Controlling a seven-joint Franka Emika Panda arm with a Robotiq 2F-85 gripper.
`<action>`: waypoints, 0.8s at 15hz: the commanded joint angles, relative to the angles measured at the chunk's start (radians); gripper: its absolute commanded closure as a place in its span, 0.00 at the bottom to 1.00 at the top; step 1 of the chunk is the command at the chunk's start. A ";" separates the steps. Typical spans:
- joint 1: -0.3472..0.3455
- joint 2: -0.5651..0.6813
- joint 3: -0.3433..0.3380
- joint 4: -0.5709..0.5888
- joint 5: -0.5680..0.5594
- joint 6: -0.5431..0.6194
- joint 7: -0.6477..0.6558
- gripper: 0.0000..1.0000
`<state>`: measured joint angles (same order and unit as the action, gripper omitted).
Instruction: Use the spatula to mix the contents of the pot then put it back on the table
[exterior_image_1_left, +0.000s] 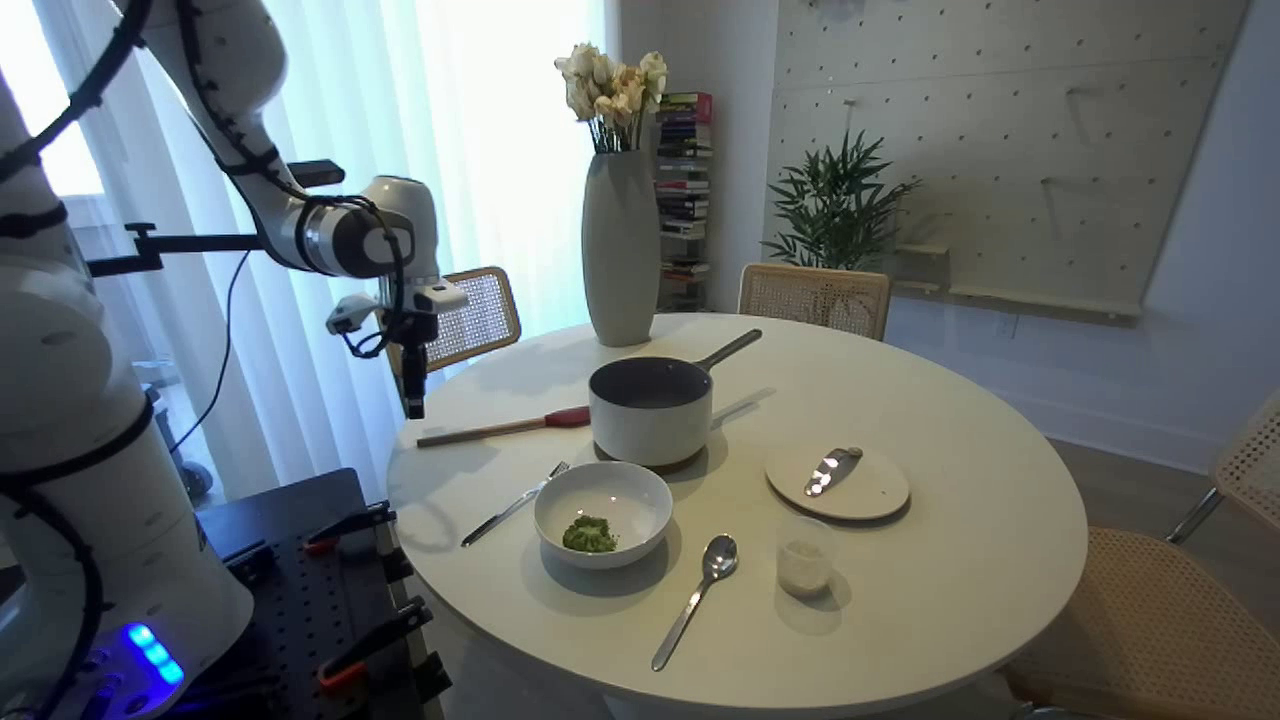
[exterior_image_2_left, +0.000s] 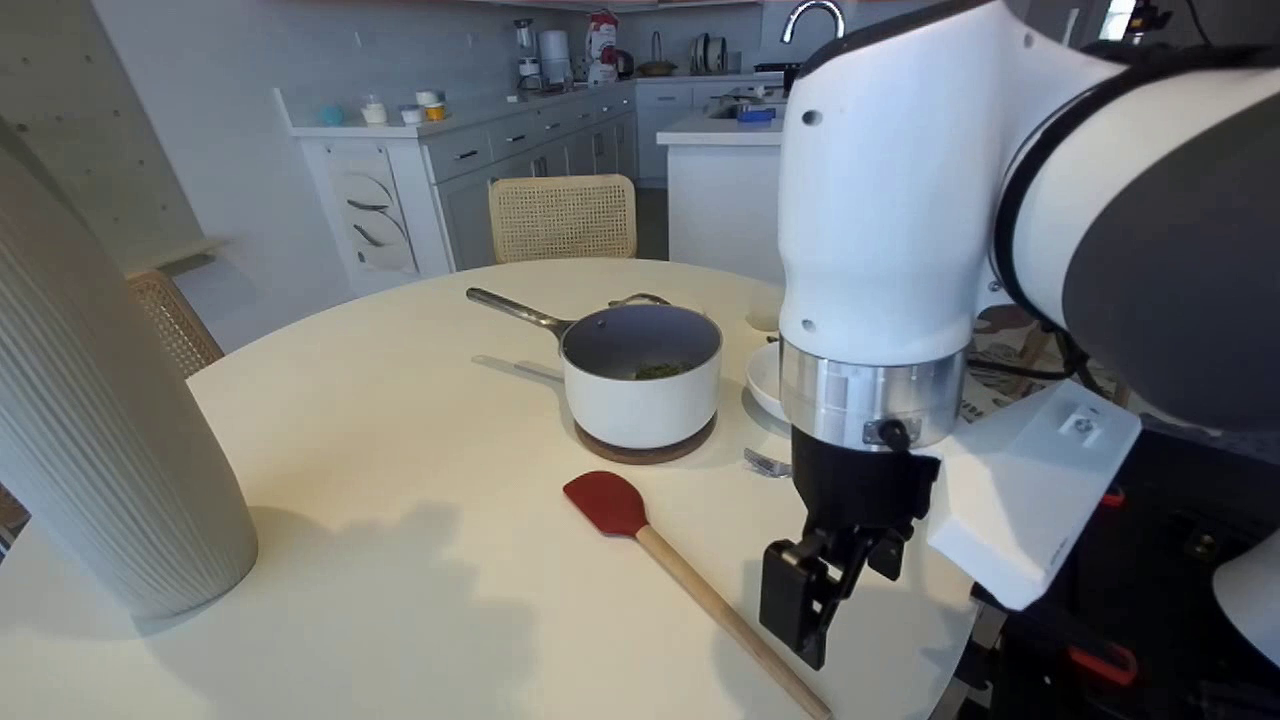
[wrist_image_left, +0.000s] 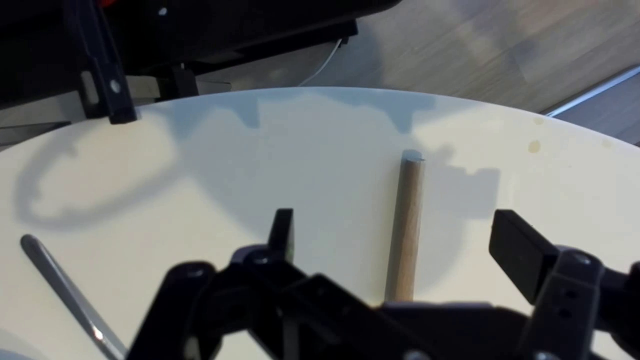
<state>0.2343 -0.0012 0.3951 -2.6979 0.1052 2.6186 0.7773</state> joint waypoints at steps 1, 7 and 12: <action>0.040 0.064 -0.033 0.029 -0.063 0.034 0.075 0.00; 0.090 0.130 -0.100 0.032 -0.205 0.095 0.228 0.00; 0.124 0.199 -0.152 0.061 -0.351 0.157 0.334 0.00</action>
<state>0.3363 0.1442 0.2672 -2.6732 -0.1746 2.7393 1.0433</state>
